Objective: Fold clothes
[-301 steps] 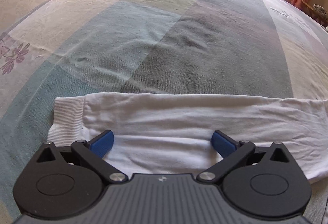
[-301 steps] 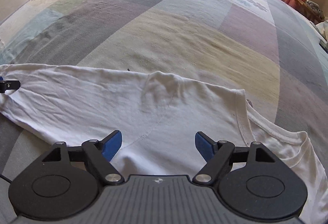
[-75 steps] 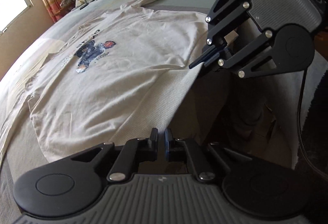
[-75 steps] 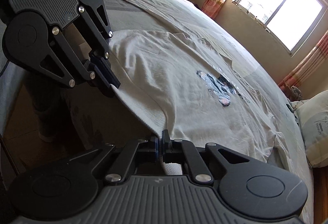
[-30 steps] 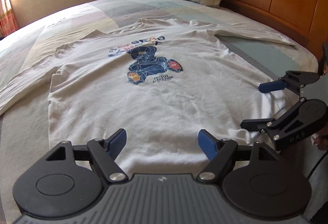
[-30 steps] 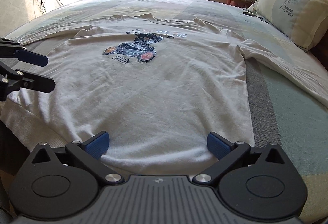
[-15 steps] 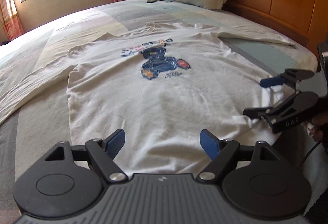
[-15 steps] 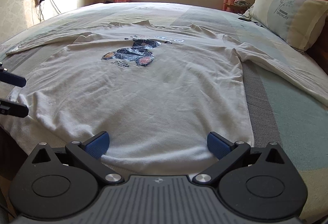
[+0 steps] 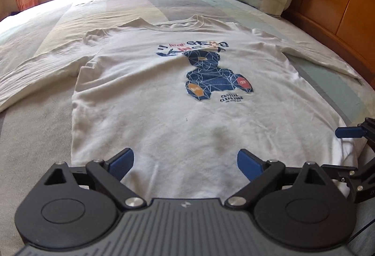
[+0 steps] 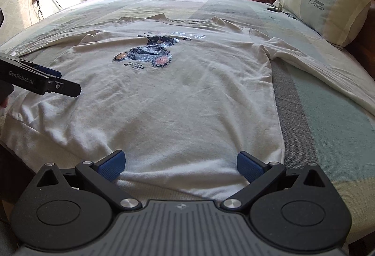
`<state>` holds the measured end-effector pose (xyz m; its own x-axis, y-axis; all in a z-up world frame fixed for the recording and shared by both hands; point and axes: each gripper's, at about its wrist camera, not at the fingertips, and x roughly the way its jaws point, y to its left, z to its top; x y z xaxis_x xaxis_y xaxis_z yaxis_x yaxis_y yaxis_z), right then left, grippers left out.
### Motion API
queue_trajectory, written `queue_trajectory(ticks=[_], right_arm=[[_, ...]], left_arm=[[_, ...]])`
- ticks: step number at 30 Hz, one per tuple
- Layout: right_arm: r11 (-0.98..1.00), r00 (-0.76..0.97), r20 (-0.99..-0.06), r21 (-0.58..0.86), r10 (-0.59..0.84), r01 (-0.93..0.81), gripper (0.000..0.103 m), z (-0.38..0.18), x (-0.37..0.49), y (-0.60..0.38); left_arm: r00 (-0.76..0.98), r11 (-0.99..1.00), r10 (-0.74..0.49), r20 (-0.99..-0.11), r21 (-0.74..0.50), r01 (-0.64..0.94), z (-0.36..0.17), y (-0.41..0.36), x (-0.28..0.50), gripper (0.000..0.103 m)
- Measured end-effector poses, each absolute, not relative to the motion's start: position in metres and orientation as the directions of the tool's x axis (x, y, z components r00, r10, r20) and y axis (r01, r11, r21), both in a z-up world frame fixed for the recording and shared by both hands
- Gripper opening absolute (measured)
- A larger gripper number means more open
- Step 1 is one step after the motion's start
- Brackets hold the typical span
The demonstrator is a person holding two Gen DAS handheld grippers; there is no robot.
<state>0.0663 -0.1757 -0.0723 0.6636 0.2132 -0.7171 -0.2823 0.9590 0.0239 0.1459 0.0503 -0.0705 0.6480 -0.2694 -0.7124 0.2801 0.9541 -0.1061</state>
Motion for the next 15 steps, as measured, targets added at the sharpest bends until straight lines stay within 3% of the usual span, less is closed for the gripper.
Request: queue_trajectory(ticks=[4,9,15], right_arm=[[0.958,0.643,-0.714,0.159,0.277,-0.237,0.103,-0.049,0.091,-0.178],[0.939,0.626,-0.700,0.272,0.343,-0.209,0.103,-0.009,0.150,-0.162],[0.942,0.590,-0.737,0.220,0.330,-0.252,0.103,0.015,0.237,-0.124]], left_arm=[[0.690,0.928,-0.364,-0.626,-0.178,0.329,-0.040,0.063,0.176,0.097],[0.611,0.867,-0.498,-0.615,-0.342,0.363,-0.040,0.085,0.213,0.100],[0.657,0.908,-0.414,-0.630,-0.338,0.247,-0.044,0.136,0.223,0.100]])
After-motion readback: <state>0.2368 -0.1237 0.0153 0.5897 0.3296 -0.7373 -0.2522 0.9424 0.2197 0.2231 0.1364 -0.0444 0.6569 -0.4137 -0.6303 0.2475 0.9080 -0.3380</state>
